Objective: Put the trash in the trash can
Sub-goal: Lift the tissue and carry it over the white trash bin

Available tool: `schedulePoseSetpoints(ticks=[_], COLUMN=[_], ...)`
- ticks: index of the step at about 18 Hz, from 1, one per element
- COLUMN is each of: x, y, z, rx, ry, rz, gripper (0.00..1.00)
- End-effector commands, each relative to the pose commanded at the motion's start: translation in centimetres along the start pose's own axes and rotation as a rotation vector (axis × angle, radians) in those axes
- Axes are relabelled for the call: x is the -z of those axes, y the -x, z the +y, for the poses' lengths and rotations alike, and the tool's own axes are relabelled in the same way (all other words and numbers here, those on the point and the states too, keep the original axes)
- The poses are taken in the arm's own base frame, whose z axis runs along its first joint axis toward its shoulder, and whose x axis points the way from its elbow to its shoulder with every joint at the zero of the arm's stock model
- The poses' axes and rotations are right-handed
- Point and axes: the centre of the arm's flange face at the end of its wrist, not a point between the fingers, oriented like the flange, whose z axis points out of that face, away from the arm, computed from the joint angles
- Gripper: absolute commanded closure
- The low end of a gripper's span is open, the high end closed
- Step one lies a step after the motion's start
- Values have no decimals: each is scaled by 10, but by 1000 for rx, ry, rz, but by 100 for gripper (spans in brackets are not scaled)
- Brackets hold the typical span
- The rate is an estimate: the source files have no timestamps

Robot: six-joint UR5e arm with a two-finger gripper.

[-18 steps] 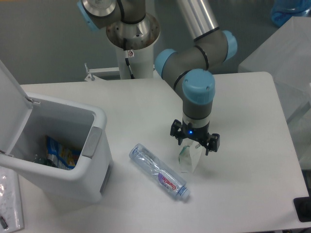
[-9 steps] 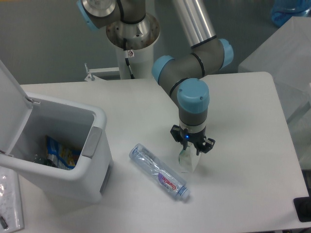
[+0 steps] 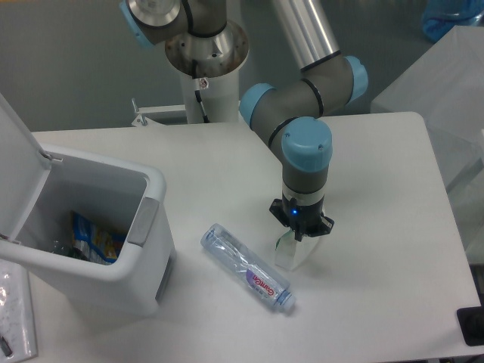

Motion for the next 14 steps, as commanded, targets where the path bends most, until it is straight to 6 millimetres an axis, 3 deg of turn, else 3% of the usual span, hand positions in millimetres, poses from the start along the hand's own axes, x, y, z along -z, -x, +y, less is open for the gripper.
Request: schedulePoseSetpoints(ticks=[3,6,7,12,14], x=[44,89,96,133,166], y=[11,27,30,25,18], z=[-10,-7,-6,-23,-42], rx=[75,137,145,180,226], ry=[-120,-259,-300,-411,-506], rz=[-17,-17,-3,14,45], gripper=[100,100,100,100,100])
